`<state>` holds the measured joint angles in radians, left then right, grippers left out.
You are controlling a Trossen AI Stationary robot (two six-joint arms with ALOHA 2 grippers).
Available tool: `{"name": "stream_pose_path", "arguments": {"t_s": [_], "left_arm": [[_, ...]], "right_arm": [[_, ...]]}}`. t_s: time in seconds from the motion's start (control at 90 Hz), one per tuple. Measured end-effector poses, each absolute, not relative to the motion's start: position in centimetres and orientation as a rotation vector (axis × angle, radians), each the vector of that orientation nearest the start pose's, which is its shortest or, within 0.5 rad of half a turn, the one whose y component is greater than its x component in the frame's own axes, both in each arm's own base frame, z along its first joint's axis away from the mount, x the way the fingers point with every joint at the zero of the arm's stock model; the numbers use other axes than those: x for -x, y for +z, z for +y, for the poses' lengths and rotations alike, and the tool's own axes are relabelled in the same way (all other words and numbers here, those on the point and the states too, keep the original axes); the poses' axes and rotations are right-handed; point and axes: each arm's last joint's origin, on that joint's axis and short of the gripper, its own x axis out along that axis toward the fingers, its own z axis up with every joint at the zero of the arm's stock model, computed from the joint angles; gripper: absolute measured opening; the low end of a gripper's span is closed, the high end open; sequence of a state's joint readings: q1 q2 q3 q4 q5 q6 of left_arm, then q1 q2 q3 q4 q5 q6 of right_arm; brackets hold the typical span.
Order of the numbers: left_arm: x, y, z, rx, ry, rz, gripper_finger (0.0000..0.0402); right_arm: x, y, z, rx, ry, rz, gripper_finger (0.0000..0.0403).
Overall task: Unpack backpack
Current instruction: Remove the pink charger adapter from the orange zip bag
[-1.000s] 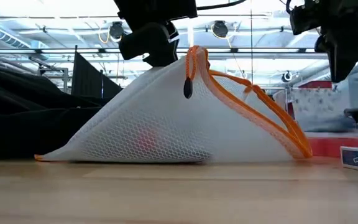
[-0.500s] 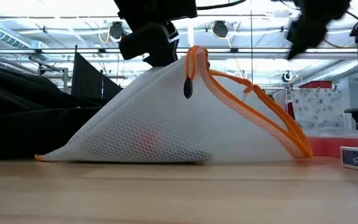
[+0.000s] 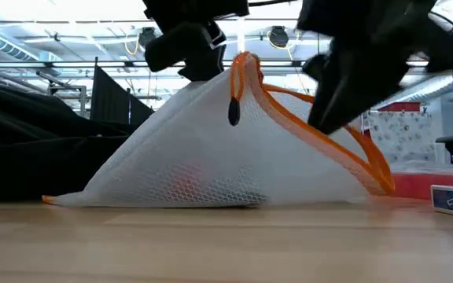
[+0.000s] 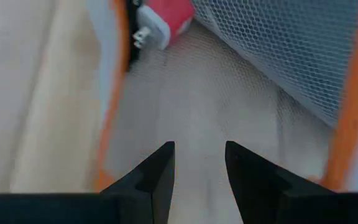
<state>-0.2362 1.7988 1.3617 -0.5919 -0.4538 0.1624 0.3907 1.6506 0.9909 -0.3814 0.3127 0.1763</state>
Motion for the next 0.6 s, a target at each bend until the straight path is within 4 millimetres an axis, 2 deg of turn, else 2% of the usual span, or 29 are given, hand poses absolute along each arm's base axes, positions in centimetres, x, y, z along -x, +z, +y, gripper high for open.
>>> {"name": "stream_pose_path", "arguments": {"t_s": [0.133, 0.3, 0.456, 0.6], "left_arm": [[-36.5, 23.1, -8.8, -0.516, 0.088, 0.980, 0.0000], [-36.7, 23.3, -9.7, -0.510, 0.073, 0.931, 0.0000], [-36.8, 23.4, -9.5, -0.531, 0.103, 0.924, 0.0000], [-36.9, 23.5, -8.8, -0.593, 0.147, 0.923, 0.0000]], "right_arm": [[-31.3, 16.8, 10.8, 0.213, -0.020, 0.957, 0.0128], [-33.3, 17.0, 10.7, 0.181, 0.016, 0.788, 0.0128], [-34.1, 17.5, 11.3, 0.104, 0.194, 0.698, 0.0128], [-34.1, 17.5, 11.4, 0.068, 0.218, 0.703, 0.0128]]}}
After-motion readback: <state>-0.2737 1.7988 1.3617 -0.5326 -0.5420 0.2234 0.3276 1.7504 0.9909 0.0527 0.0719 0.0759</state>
